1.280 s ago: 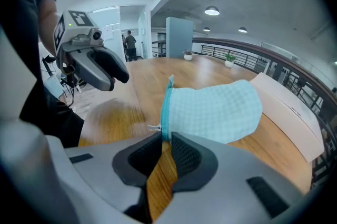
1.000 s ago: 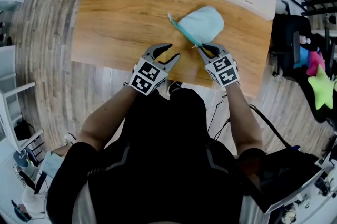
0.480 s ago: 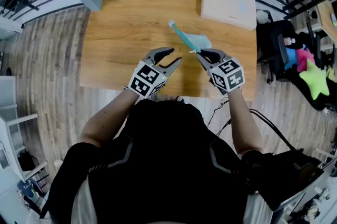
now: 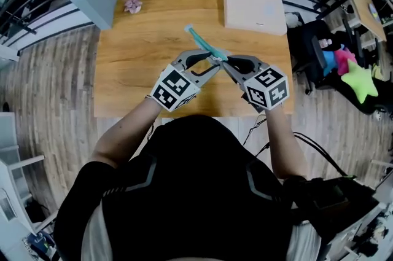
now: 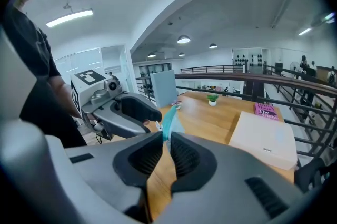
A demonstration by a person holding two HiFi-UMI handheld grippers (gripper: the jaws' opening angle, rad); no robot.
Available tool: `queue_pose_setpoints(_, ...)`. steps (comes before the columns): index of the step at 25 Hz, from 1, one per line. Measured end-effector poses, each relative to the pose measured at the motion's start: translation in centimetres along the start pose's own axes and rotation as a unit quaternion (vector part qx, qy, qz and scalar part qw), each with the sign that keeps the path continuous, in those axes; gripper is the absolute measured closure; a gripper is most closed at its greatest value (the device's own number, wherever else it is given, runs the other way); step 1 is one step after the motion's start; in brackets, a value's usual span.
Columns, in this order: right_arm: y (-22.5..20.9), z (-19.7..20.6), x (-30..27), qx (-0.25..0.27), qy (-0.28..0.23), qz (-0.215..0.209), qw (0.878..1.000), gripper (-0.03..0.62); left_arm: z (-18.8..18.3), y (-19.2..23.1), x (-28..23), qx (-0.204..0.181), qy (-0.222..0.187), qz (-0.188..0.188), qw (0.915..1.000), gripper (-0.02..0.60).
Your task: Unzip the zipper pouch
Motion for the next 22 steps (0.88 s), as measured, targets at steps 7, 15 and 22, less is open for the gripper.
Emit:
queue_pose_setpoints(7,0.6,-1.2,-0.2,0.003,0.003,0.007,1.0,0.539,-0.4,0.5,0.5,-0.011,-0.008,-0.012,0.9998,0.456)
queue_pose_setpoints(15,1.0,-1.4,-0.7,0.005,0.006,-0.001,1.0,0.539,-0.2,0.7,1.2,0.014,-0.01,-0.018,0.9997,0.531)
queue_pose_setpoints(22,1.4,-1.8,-0.7,0.025,0.003,0.003,1.0,0.54,-0.5,0.9,1.8,0.059,-0.015,-0.002,0.9982,0.549)
Point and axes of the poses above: the fingertips, and each gripper's own axes: x backward along the fingers, y to its left, z out of its underside, the point moved 5 cm from there along x, backward along the fingers, and after that the axes turned 3 degrees about y, right-handed, at the moved point
